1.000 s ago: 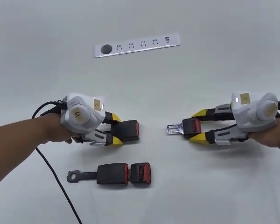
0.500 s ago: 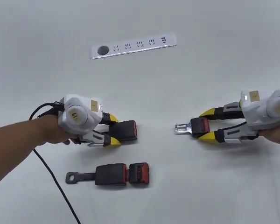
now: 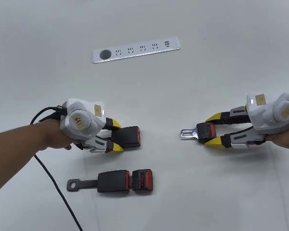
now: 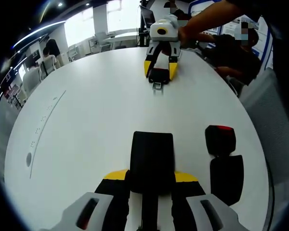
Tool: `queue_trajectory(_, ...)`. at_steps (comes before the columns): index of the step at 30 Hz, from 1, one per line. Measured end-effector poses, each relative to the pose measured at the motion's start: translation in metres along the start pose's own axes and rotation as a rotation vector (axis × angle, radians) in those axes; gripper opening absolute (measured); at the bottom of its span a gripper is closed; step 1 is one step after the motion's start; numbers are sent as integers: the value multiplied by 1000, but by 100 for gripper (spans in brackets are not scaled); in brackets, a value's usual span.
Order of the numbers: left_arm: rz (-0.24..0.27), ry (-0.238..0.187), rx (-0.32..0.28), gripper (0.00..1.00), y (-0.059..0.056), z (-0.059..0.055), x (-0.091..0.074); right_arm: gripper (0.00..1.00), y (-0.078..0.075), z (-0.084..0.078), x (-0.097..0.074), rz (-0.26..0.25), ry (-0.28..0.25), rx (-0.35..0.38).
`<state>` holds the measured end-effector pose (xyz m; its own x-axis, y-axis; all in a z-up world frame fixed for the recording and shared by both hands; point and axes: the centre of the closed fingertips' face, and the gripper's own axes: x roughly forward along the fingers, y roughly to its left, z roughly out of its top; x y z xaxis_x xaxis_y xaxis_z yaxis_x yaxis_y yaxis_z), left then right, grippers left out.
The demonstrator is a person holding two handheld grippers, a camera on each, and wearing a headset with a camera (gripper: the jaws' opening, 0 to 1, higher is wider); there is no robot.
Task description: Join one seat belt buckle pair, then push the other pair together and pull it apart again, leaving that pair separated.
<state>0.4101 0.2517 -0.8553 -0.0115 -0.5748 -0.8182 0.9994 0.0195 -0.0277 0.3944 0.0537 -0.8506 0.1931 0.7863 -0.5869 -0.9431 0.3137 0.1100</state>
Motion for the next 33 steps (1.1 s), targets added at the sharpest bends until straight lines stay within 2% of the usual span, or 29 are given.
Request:
queue_trajectory(15, -2, 5, 2, 34, 2, -3, 1, 37, -2, -7, -10, -6, 8, 0)
queue_trajectory(18, -3, 14, 5, 34, 3, -4, 2, 37, -2, -6, -10, -5, 7, 11)
queue_trajectory(20, -6, 23, 13, 34, 3, -4, 3, 37, -2, -4, -10, -5, 3, 47)
queue_trajectory(22, -14, 44, 16, 35, 4, -4, 3, 41, -5, -1, -11, -35, -8, 132)
queue_trajectory(23, -15, 56, 18, 35, 4, -4, 4, 49, -6, 1, -12, -43, -17, 151)
queue_trajectory(24, -19, 71, 21, 36, 3, -5, 4, 54, -7, 4, -13, -45, -32, 128)
queue_trajectory(26, -47, 86, 18, 44, -6, -3, 3, 55, -12, 4, -18, -93, -10, 69)
queue_trajectory(28, -59, 81, 8, 54, -12, -2, 0, 57, -9, 7, -22, -101, -13, 68)
queue_trajectory(29, -45, 80, -3, 56, -13, -1, -4, 58, -11, 9, -25, -128, -13, 68)
queue_trajectory(31, 36, 84, -25, 61, -3, -2, -12, 59, -15, 15, -31, -187, -31, 60)
queue_trajectory(32, 49, 67, -48, 63, -3, 0, -16, 60, -16, 17, -34, -213, -42, 64)
queue_trajectory(33, 65, 30, -89, 64, -4, 4, -21, 62, -18, 20, -37, -251, -49, 73)
